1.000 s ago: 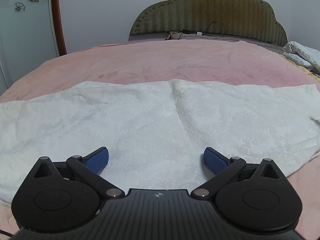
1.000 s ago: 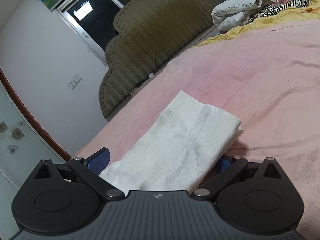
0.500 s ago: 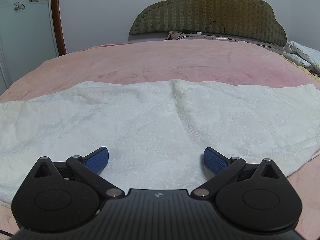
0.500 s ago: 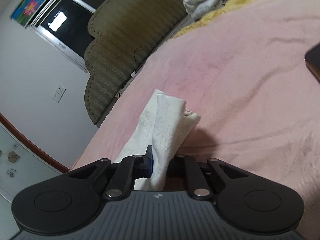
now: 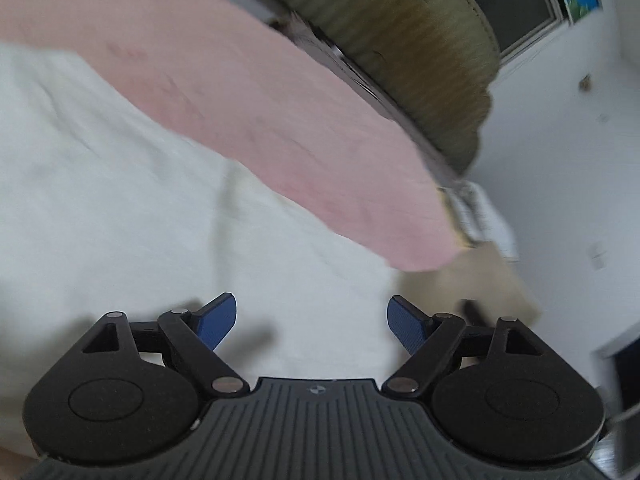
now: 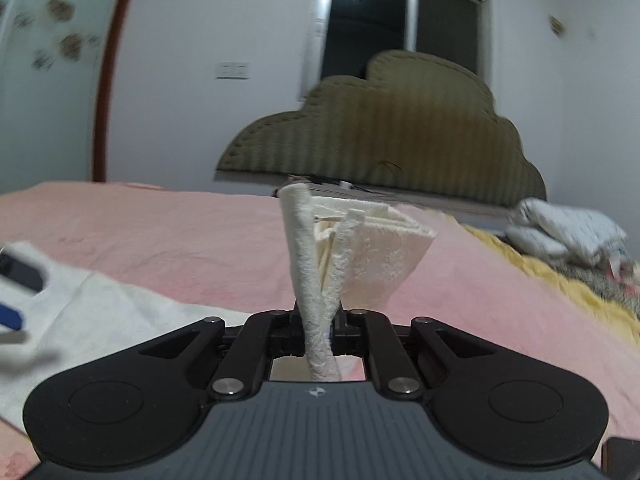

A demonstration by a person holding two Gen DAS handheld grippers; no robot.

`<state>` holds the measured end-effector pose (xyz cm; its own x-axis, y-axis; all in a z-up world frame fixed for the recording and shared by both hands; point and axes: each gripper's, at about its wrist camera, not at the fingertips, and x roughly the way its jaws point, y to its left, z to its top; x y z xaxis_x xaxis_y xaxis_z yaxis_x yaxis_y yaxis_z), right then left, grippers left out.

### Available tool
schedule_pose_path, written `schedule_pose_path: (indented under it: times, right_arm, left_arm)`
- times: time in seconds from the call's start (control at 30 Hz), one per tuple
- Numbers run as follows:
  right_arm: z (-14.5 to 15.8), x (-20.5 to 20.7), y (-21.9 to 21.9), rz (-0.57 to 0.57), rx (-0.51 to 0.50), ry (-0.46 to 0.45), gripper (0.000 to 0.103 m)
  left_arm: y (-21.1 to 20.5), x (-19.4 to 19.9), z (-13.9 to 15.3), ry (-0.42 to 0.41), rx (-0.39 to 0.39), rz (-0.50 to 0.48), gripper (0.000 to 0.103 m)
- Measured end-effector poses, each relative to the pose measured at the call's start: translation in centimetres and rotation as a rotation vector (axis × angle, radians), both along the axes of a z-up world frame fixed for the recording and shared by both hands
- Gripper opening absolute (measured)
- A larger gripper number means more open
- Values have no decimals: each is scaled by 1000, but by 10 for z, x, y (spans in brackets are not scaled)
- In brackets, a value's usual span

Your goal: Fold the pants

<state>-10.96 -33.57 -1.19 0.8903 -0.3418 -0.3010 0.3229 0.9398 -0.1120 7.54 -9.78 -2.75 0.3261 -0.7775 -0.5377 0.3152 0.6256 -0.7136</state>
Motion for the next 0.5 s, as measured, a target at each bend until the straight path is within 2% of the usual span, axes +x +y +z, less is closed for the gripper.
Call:
schedule_pose_path:
  times: [0.1,0.2,0.33,0.5]
  right_arm:
    - [0,4,27,60,-41,5,8]
    - [-1,3,47,120,-57,6,8]
    - [-5,0,69,198,-74,16,9]
    - [-15,-5,93,278,-120,45,9]
  left_arm:
    - [-17,10,-8,135,-136,-60,94]
    - [-36,22,-20,243,-195,-71,96]
    - [-44,40,-28,304,-234,-16,96]
    - [-34,62,-31,309,-228,61,95]
